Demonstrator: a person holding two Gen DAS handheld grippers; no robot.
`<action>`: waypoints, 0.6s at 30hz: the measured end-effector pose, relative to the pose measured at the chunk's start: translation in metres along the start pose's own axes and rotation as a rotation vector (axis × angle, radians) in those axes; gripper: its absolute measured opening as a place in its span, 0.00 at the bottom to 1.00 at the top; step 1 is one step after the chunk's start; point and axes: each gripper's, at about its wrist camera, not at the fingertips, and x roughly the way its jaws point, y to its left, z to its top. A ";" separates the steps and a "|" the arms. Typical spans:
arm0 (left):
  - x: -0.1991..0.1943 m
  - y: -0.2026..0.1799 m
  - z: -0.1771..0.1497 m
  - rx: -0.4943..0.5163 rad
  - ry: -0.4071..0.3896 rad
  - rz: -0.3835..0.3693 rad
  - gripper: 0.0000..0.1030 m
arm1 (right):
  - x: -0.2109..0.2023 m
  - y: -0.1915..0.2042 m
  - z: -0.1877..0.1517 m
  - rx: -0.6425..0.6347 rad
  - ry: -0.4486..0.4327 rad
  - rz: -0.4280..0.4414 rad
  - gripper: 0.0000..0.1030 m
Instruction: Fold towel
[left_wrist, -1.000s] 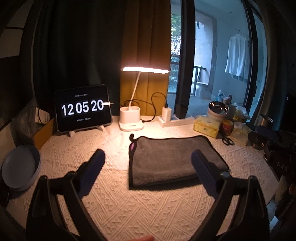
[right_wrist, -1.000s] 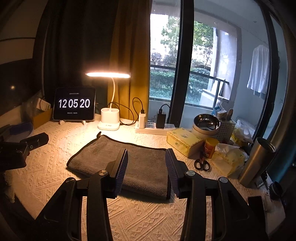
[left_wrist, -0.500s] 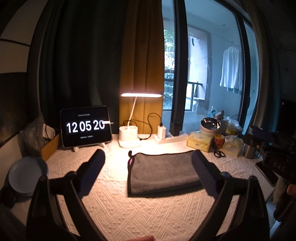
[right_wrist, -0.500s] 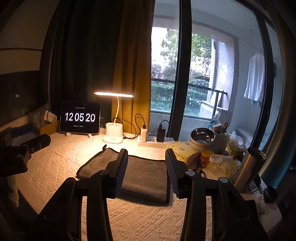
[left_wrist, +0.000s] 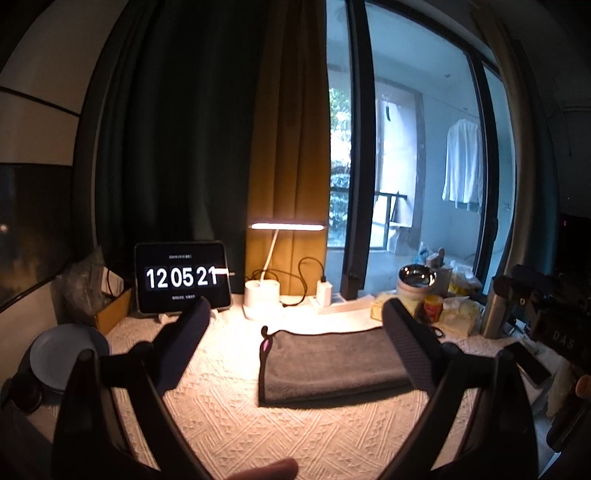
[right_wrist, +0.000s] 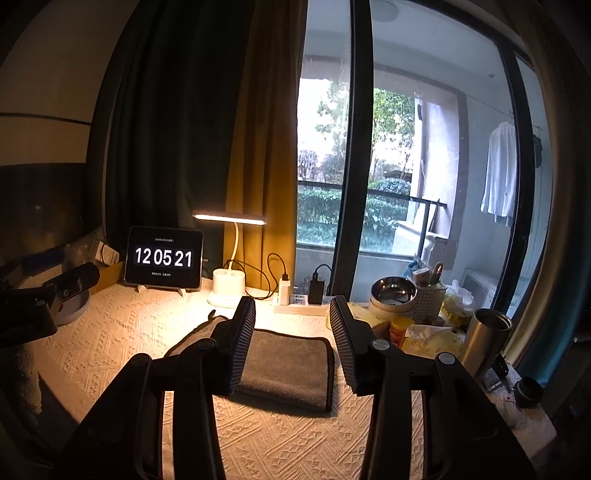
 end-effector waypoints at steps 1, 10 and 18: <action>-0.003 -0.001 0.000 0.003 -0.010 0.000 0.92 | -0.003 0.000 0.000 0.000 -0.006 -0.001 0.43; -0.029 -0.002 0.003 0.014 -0.074 0.013 0.92 | -0.023 0.006 0.003 -0.003 -0.041 -0.010 0.43; -0.042 -0.001 0.004 0.008 -0.096 0.013 0.93 | -0.041 0.007 0.005 0.003 -0.068 -0.024 0.43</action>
